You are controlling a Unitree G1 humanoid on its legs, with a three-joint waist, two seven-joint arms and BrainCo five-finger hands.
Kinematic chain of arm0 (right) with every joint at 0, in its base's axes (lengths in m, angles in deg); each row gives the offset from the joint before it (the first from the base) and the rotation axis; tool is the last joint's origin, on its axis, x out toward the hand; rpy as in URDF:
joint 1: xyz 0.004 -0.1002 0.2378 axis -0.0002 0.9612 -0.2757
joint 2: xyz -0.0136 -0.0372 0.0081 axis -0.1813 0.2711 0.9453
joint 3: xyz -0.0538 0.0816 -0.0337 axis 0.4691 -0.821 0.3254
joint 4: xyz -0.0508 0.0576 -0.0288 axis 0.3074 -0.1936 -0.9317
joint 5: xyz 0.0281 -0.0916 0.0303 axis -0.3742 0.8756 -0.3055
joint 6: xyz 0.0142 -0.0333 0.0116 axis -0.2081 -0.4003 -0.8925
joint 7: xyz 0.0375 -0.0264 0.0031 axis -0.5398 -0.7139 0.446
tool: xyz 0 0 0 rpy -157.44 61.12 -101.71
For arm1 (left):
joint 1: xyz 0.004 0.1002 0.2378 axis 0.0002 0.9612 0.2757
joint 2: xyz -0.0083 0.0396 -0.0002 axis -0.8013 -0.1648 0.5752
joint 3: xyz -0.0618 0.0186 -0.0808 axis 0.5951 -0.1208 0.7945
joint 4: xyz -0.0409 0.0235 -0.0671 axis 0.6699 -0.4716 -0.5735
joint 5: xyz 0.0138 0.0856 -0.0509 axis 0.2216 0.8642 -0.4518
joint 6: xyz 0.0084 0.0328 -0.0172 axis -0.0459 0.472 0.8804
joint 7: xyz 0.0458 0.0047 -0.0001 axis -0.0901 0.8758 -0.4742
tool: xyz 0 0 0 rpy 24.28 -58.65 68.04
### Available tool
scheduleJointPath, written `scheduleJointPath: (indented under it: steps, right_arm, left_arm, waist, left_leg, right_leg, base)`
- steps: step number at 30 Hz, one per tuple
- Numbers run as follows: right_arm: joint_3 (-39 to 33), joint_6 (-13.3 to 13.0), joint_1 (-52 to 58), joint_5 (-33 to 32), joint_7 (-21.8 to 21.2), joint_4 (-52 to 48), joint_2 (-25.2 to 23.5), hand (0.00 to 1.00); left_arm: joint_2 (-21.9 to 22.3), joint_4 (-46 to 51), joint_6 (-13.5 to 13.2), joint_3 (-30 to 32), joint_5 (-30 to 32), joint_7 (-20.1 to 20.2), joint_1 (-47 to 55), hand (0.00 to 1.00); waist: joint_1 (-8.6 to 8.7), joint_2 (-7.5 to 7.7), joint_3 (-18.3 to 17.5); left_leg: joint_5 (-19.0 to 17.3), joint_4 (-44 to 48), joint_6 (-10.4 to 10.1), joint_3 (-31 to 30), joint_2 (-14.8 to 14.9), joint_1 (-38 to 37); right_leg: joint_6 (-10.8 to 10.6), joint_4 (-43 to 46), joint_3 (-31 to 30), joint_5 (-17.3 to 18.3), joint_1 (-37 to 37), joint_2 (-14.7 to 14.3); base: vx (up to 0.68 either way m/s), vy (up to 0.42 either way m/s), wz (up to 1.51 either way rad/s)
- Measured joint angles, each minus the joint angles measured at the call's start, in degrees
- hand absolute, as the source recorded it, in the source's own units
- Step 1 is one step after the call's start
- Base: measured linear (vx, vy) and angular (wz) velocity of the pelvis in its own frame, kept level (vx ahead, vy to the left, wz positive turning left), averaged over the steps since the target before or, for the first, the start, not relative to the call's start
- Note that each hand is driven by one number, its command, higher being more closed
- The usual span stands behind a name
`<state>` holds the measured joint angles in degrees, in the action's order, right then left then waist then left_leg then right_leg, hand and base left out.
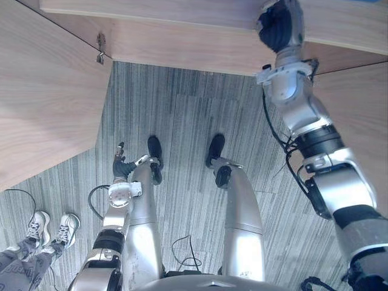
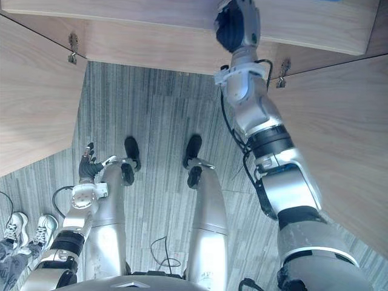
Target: Walk over to the cabinet, pick up the folder, carry it to the office cabinet, place the folder inside the office cabinet, then close the office cabinet door
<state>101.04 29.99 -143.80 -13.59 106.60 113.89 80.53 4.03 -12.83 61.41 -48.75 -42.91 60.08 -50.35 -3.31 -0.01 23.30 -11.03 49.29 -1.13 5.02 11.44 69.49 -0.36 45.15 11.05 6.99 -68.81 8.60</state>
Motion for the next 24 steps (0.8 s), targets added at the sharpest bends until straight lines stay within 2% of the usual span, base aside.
scheduleJointPath:
  steps: [3,6,13,17,24]
  right_arm:
    - [0.57,0.23,-3.80,-2.62,-0.03,3.11,1.74,1.00]
    - [0.54,0.36,-6.94,-4.35,0.11,7.11,2.07,1.00]
    - [0.85,-0.17,-12.05,-7.61,-0.01,11.54,4.46,1.00]
    - [4.43,0.29,-16.82,-8.54,-0.34,14.64,6.25,1.00]
    - [6.93,-0.32,-21.35,-16.99,-0.37,18.70,6.58,1.00]
  left_arm:
    - [-1.16,-0.09,-0.07,0.06,-1.12,-0.09,0.01,0.00]
    - [-1.16,0.70,-1.28,0.04,-2.28,-0.13,-0.15,0.00]
    - [-1.21,1.20,-1.34,-0.71,-2.80,-0.24,-0.16,0.00]
    - [-1.30,1.28,-1.35,-1.32,-3.53,-0.33,-0.15,0.00]
    - [-1.38,2.13,-1.35,-3.46,-5.00,-0.30,1.03,0.00]
  waist:
    - [-0.20,-0.03,0.27]
    - [-0.32,-0.07,1.01]
    - [-0.16,-0.11,1.04]
    - [-0.25,-0.10,1.08]
    - [-0.66,-0.11,1.07]
  left_leg:
    - [0.35,-0.15,0.03,-0.14,-0.13,1.73]
    - [0.69,-0.64,-0.13,-0.27,-0.66,2.56]
    - [1.84,-3.00,-0.42,-0.58,-1.83,3.10]
    - [3.34,-6.25,-0.46,-0.28,-2.32,3.00]
    - [5.72,-11.13,-0.65,0.42,-3.06,1.29]
  right_leg:
    - [0.01,0.06,0.50,-0.02,-1.55,0.39]
    - [0.14,0.52,0.74,0.01,-2.57,1.00]
    - [0.10,0.08,1.39,0.11,-3.22,2.01]
    - [0.92,-2.37,2.23,-0.59,-3.17,2.47]
    - [1.27,-4.87,3.09,-1.53,-2.00,3.14]
  base:
    - [-0.02,-0.001,0.05]
    - [0.01,-0.003,0.11]
    - [0.02,-0.001,0.11]
    - [0.00,0.002,0.14]
    - [0.02,0.001,0.11]
